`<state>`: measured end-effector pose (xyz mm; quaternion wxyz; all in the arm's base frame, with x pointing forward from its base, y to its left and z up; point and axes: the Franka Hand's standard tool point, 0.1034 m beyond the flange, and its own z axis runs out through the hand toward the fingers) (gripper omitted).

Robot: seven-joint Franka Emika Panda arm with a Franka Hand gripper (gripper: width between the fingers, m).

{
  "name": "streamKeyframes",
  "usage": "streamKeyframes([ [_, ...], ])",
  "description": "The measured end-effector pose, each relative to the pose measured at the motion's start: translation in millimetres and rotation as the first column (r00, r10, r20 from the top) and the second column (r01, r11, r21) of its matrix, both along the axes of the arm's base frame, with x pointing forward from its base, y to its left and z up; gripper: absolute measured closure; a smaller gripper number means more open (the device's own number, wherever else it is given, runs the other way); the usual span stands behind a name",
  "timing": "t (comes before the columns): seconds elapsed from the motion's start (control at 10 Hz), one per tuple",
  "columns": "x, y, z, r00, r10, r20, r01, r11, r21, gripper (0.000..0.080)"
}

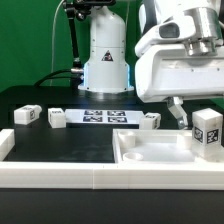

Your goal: Assemble one leg

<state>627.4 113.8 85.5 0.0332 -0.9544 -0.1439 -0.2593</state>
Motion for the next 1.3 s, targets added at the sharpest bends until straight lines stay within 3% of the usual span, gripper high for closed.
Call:
streamKeyframes([
  [0.4, 3.5, 3.6, 8.2, 0.999, 0.011, -0.046, -0.011, 1.0, -0.002, 0.0151],
  [0.8, -1.2, 3.4, -3.2, 0.944, 0.037, -0.328, -0.042, 0.999, -0.007, 0.0151],
  [1.2, -14.9, 5.1, -8.2, 0.809, 0.049, -0.586, -0.064, 0.998, -0.005, 0.0151],
  [1.3, -13.1, 7.4, -8.8, 0.795, 0.051, -0.604, -0.067, 0.998, -0.003, 0.0151],
])
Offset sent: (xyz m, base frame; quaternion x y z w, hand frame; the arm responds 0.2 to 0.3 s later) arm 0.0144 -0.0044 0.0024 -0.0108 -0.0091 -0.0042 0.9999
